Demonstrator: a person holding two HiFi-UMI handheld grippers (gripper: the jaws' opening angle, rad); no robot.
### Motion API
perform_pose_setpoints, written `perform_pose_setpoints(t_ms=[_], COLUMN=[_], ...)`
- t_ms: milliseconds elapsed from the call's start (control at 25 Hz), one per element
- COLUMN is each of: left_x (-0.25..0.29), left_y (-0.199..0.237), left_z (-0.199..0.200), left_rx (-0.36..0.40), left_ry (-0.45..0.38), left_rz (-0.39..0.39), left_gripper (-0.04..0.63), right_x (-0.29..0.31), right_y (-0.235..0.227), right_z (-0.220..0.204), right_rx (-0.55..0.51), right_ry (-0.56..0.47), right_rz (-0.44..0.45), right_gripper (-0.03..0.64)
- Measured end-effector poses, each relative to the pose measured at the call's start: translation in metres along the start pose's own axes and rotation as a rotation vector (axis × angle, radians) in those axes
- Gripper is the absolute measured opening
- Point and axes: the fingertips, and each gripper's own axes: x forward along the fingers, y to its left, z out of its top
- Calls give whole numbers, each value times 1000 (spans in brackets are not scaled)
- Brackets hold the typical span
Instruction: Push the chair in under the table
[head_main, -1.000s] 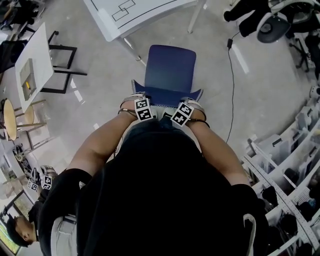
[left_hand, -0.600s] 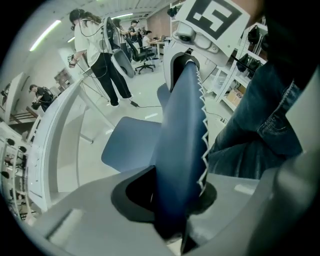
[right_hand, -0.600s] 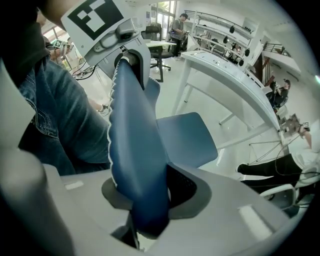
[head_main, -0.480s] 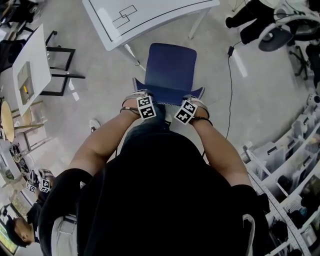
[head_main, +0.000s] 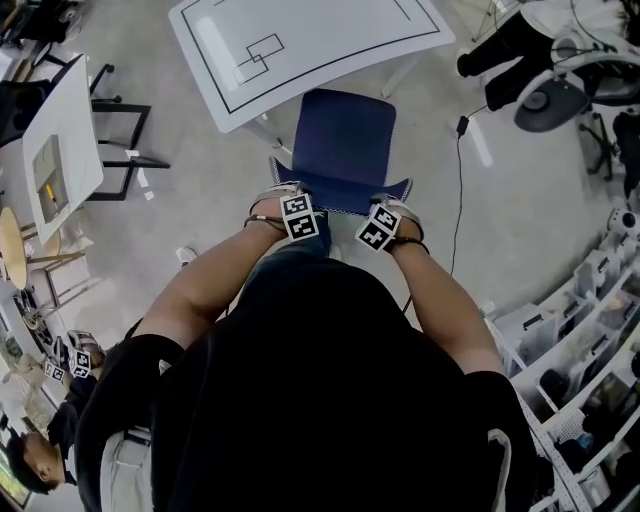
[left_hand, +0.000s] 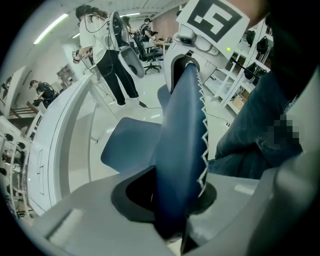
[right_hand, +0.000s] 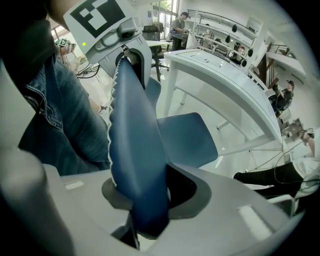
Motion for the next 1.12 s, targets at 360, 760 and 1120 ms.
perform_pose_setpoints(t_ms=[360, 760, 1120], left_x=[-1, 10, 19], left_y=[54, 99, 140], left_z=[6, 20, 30], left_rx=[-23, -98, -236], left_ry=[-6, -10, 12], left_rz=[-3, 5, 16], left_gripper=[210, 212, 215], right_x=[4, 16, 27], right_y=[-52, -108, -170], right_z=[23, 33, 50], right_rx=[-22, -109, -243], right_ry=[-4, 10, 7], right_rz=[8, 35, 71], right_gripper=[155, 159, 163])
